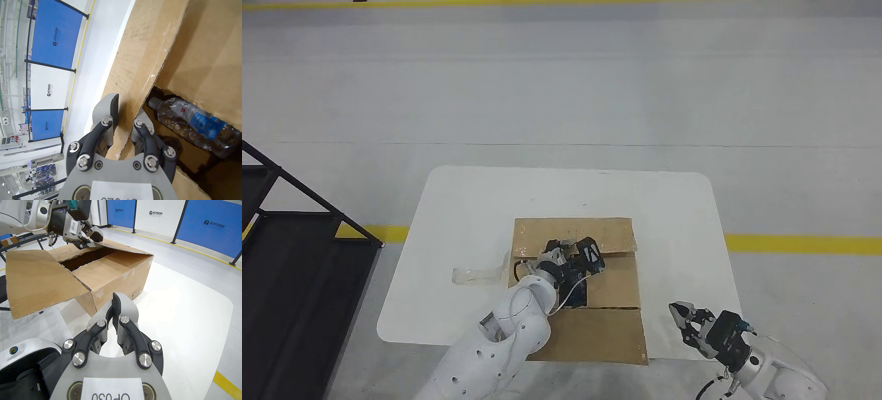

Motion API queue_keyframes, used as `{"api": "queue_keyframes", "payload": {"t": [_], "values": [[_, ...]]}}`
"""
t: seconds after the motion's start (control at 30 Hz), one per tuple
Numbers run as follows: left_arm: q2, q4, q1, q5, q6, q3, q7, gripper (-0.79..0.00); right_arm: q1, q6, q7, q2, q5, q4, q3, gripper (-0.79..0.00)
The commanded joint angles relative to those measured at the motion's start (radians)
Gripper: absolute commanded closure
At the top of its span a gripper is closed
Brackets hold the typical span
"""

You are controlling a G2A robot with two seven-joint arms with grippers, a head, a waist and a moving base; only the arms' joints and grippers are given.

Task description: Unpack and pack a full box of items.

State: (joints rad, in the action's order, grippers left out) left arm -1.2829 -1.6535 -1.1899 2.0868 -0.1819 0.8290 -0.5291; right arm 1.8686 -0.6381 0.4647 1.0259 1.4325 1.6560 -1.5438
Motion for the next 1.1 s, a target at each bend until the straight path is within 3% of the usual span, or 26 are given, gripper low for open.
{"api": "queue_keyframes", "payload": {"t": [0.0, 0.23, 0.27, 0.3, 0.33, 0.67, 0.9, 1.07], "values": [[0.002, -0.025, -0.017, 0.002, 0.0, 0.007, 0.011, 0.0, 0.0, 0.003, -0.002, 0.0, -0.001, -0.001, 0.0, 0.0], [0.007, -0.105, -0.071, 0.004, -0.027, 0.04, 0.011, 0.0, 0.01, 0.019, -0.001, -0.002, -0.017, 0.01, -0.024, 0.0], [0.007, -0.11, -0.075, 0.003, -0.028, 0.045, 0.009, -0.046, 0.012, 0.022, -0.001, -0.002, -0.019, 0.012, -0.028, 0.0], [0.007, -0.112, -0.075, 0.004, -0.027, 0.049, 0.007, -0.736, 0.013, 0.024, 0.0, -0.002, -0.023, 0.012, -0.031, 0.0], [0.005, -0.112, -0.07, 0.008, -0.019, 0.054, 0.003, -0.785, 0.015, 0.027, -0.002, -0.002, -0.026, 0.012, -0.034, 0.0], [-0.034, -0.021, 0.1, 0.043, 0.033, 0.024, 0.04, -0.785, 0.035, 0.042, -0.001, -0.003, -0.04, 0.032, -0.052, 0.0], [-0.091, 0.187, 0.272, -0.014, 0.103, -0.029, 0.029, -0.785, 0.052, 0.055, 0.001, -0.003, -0.047, 0.037, -0.072, 0.0], [-0.14, 0.336, 0.351, -0.07, 0.185, -0.076, -0.032, -0.785, 0.066, 0.06, 0.003, -0.003, -0.051, 0.039, -0.08, 0.0]]}}
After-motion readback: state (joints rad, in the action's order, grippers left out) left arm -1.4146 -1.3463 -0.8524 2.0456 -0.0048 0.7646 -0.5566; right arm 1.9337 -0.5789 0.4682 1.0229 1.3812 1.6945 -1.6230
